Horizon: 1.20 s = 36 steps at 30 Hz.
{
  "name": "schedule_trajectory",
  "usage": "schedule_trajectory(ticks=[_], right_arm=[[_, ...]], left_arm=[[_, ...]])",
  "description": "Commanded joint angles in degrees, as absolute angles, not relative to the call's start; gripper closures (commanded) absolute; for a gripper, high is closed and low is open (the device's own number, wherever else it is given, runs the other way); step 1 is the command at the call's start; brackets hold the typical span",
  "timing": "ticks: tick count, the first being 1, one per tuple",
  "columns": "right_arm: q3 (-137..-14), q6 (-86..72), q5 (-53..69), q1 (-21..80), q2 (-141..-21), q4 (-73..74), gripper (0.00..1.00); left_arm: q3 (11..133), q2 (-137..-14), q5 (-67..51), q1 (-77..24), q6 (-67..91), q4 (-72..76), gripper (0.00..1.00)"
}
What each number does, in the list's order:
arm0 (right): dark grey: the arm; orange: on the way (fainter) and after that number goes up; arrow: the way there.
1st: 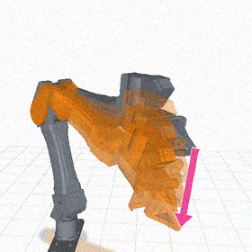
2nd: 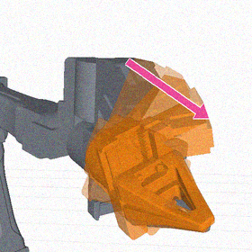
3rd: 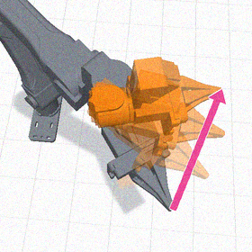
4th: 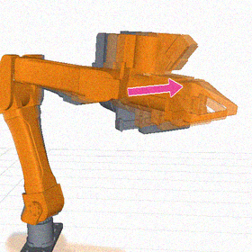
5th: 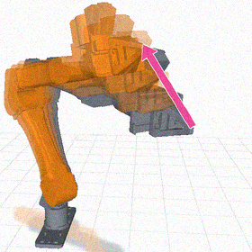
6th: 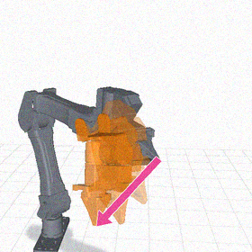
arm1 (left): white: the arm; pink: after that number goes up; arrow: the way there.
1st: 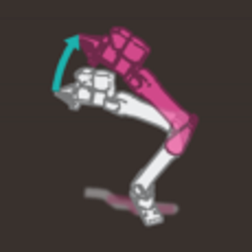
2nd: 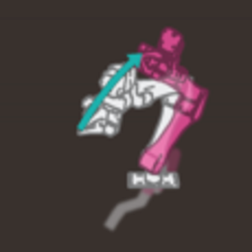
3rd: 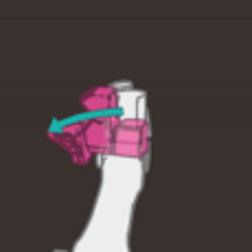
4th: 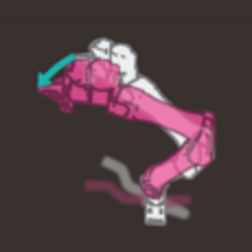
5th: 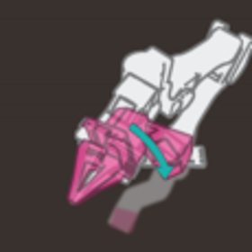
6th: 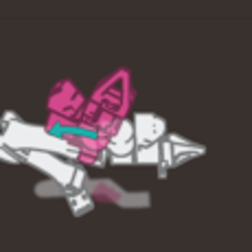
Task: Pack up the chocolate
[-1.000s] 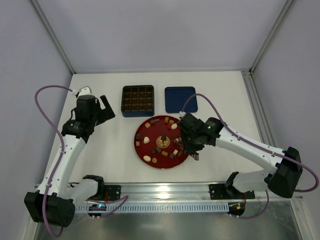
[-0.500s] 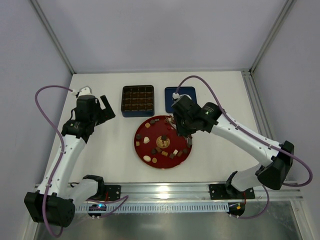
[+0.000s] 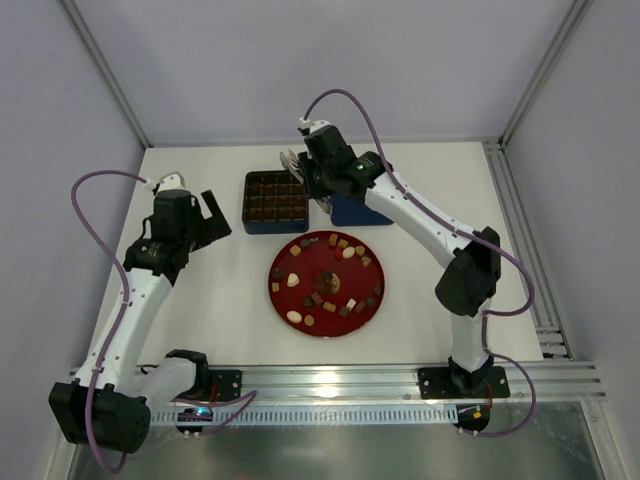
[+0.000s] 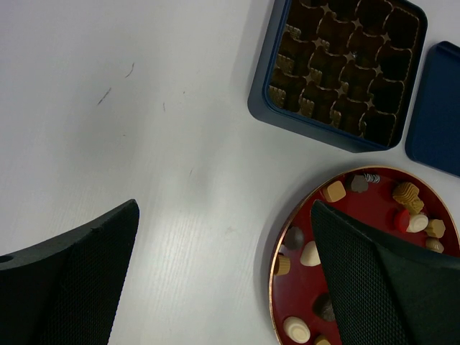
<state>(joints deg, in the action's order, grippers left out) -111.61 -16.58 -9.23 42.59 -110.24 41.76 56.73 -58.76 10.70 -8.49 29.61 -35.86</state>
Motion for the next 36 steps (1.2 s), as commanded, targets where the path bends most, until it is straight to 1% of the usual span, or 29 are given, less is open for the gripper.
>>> schedule_trajectory(ticks=[1,6,13,23,36], right_arm=[[-118.29,-14.06,-7.21,42.10,-115.21,35.34,0.72],[-123.74,-14.06,-4.84,42.10,-121.97,32.61,0.72],[-124.80,-14.94,-3.87,42.19,-126.20,30.68,0.72],[-125.33,-15.21,-4.13,42.45,-129.46,30.06,0.72],[-123.58,-15.21,-5.27,42.89,-130.17,30.06,0.72]], left_arm=[[56.69,-58.71,10.37,-8.17,29.71,-34.72,0.00],[56.60,-58.71,10.28,-8.17,29.71,-34.63,0.00],[56.69,-58.54,10.28,-8.17,29.71,-34.63,0.00],[56.69,-58.54,10.20,-8.26,29.62,-34.63,0.00],[56.69,-58.71,10.11,-8.17,29.71,-34.63,0.00]])
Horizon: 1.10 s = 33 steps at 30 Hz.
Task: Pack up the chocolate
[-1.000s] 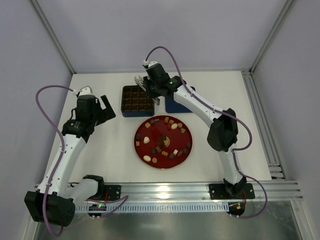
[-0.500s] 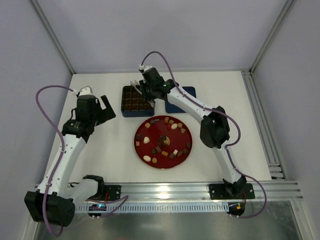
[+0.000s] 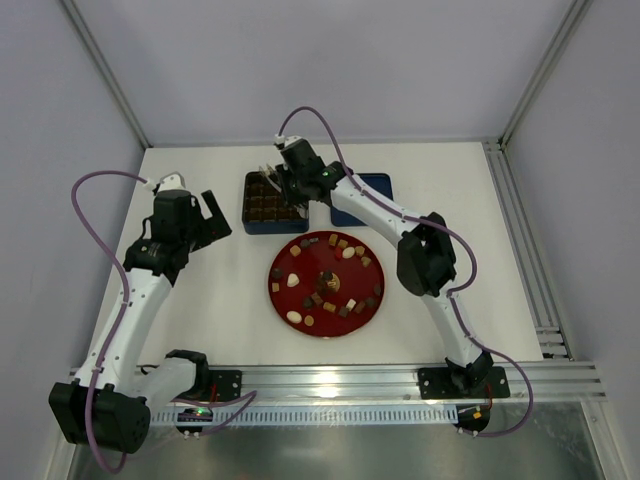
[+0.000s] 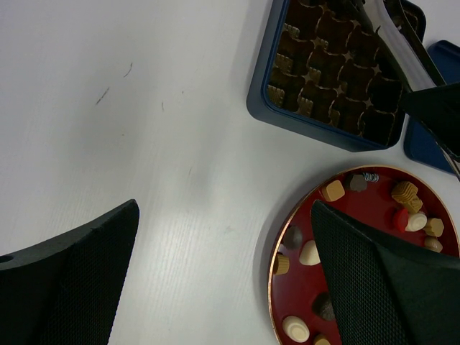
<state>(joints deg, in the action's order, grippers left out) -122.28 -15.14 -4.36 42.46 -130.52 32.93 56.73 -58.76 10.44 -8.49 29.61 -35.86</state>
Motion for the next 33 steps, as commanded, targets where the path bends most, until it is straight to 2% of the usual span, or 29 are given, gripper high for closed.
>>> schedule_trajectory(ticks=[1,19,28,33], right_arm=[[-123.40,-15.21,-5.45,42.89,-130.08,29.88,0.72],[-120.85,-15.03,-6.59,42.80,-129.55,29.79,0.70],[-121.64,-15.03,-6.59,42.89,-130.17,29.62,0.62],[-121.99,-14.94,-6.68,42.89,-130.17,29.79,0.61]], left_arm=[[56.60,-58.71,10.11,-8.17,29.71,-34.63,0.00],[56.69,-58.80,10.20,-8.26,29.62,-34.63,0.00],[56.69,-58.71,10.37,-8.17,29.53,-34.63,0.00],[56.78,-58.80,10.28,-8.26,29.53,-34.54,0.00]])
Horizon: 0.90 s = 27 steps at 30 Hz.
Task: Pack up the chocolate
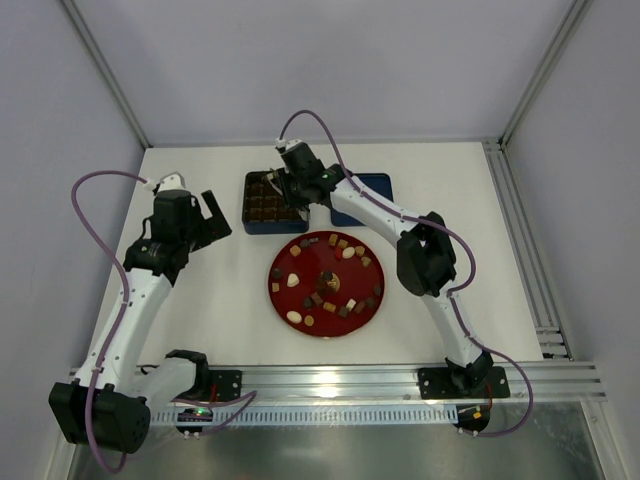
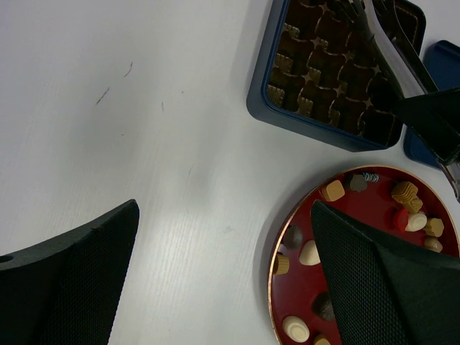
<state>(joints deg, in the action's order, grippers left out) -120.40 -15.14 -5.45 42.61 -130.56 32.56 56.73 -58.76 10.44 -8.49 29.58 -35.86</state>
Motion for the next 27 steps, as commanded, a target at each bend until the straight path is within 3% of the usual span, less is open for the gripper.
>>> schedule_trajectory(ticks=[1,17,27], right_arm=[[-122.08,-14.94,-6.68,42.89,-130.25,29.79,0.61],[-123.04,-14.68,-7.73,42.98,-128.23,29.79,0.57],[-122.26,-14.41,-11.16,42.80,-120.07,32.87,0.57]], left_arm=[[56.78,-58.89,10.20,-8.17,29.53,-34.63,0.00],[56.78,-58.89,10.37,-8.09,29.53,-34.63,0.00],[56.78,-58.89,10.63,-8.09,29.53,-34.63,0.00]])
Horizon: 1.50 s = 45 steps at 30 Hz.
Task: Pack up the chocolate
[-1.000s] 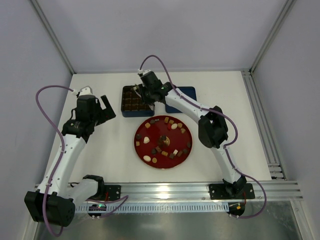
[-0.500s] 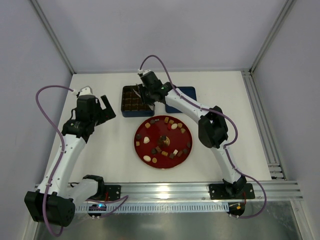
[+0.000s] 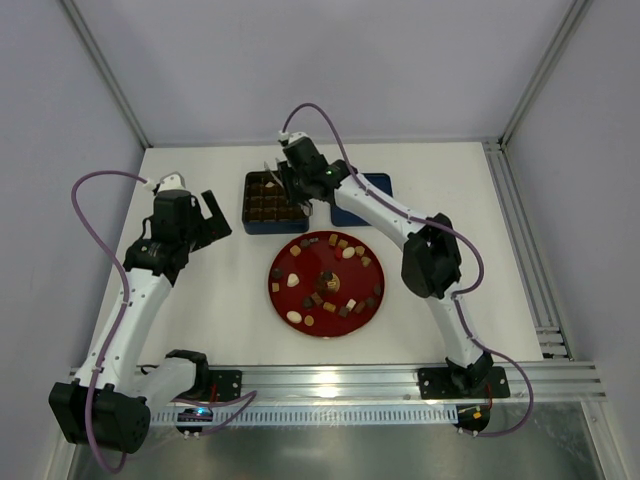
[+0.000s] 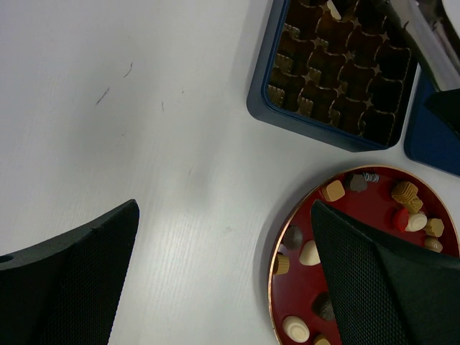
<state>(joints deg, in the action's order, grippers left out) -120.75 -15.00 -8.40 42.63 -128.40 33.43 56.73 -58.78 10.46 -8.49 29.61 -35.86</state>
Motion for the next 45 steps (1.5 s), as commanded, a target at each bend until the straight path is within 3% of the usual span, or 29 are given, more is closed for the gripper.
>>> schedule_trajectory(ticks=[1,18,23,32,45], right_arm=[[-121.82,-14.50,-11.42,42.80,-119.19,34.26,0.57],[-83.34,-24.52,-11.69,48.33,-80.54,53.07,0.58],[-77.00,-27.77,-10.28,50.88,-74.72,58.26,0.58],[-70.49,-30.67,-7.38,55.46,-75.32,57.13,0.58],[-70.49,-29.71,-7.55,55.46,-81.03,53.52,0.58]], left_arm=[[56.78,-58.97,10.63,-8.00,29.53,-34.63,0.00],[56.87,-58.97,10.72,-7.73,29.53,-34.63,0.00],[56.69,-58.98,10.72,-7.74,29.53,-34.54,0.00],[56.60,-58.80,10.81,-7.82,29.44,-34.63,0.00],[56.51,-58.62,10.81,-7.73,29.44,-34.72,0.00]])
